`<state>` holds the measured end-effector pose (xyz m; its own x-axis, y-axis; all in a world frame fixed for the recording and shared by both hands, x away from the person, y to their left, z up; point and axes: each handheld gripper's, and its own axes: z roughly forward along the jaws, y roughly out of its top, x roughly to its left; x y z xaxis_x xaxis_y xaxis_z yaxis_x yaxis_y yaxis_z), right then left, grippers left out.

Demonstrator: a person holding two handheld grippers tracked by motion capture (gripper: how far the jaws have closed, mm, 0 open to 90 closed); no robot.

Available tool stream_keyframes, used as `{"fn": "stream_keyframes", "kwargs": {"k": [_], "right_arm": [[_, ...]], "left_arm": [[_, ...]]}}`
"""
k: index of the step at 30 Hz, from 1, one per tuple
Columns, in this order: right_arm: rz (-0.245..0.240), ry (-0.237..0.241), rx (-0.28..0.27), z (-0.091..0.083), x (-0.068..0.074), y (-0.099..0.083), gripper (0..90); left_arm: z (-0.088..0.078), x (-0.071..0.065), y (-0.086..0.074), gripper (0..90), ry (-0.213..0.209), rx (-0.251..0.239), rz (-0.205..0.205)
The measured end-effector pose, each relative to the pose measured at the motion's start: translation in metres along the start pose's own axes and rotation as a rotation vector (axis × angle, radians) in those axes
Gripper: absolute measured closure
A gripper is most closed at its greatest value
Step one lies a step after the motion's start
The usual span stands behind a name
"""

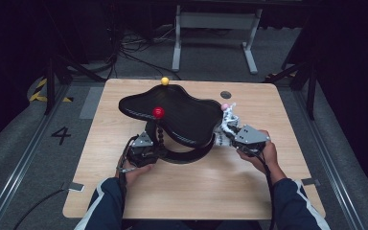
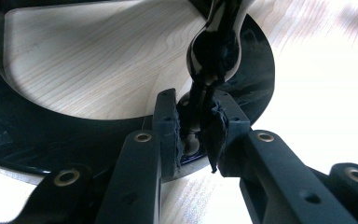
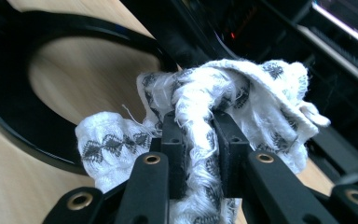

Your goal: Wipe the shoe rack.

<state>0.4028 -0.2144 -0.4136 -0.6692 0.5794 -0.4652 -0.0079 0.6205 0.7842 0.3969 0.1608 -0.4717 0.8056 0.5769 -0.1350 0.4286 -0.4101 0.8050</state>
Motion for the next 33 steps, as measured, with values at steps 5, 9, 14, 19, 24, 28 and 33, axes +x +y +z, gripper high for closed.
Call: {"fn": "stream_keyframes", "kwargs": {"k": [5, 9, 14, 19, 24, 28, 33], "right_arm": [[0.048, -0.026, 0.087, 0.013, -0.01, -0.016, 76.3], [0.067, -0.045, 0.117, 0.019, -0.012, -0.022, 76.5], [0.059, -0.024, 0.095, 0.017, -0.009, -0.02, 76.4], [0.016, -0.002, 0.046, 0.008, -0.001, -0.013, 76.3], [-0.015, 0.034, 0.008, 0.006, 0.014, -0.005, 76.0], [0.041, 0.047, 0.042, 0.024, 0.018, -0.012, 76.5], [0.141, 0.065, 0.104, 0.048, 0.016, -0.029, 76.9]], "left_arm": [[0.0, 0.0, 0.0, 74.4, -0.002, -0.001, 0.0], [0.0, 0.0, 0.0, 74.4, -0.002, -0.003, 0.0], [0.0, 0.0, 0.0, 74.4, 0.0, -0.002, 0.001], [0.0, 0.0, 0.0, 74.4, 0.002, 0.001, 0.003], [0.0, 0.0, 0.0, 74.4, 0.002, 0.002, 0.005], [0.0, 0.001, 0.0, 74.3, 0.001, -0.002, 0.004], [0.001, 0.0, 0.0, 74.3, -0.004, -0.005, 0.0]]}}
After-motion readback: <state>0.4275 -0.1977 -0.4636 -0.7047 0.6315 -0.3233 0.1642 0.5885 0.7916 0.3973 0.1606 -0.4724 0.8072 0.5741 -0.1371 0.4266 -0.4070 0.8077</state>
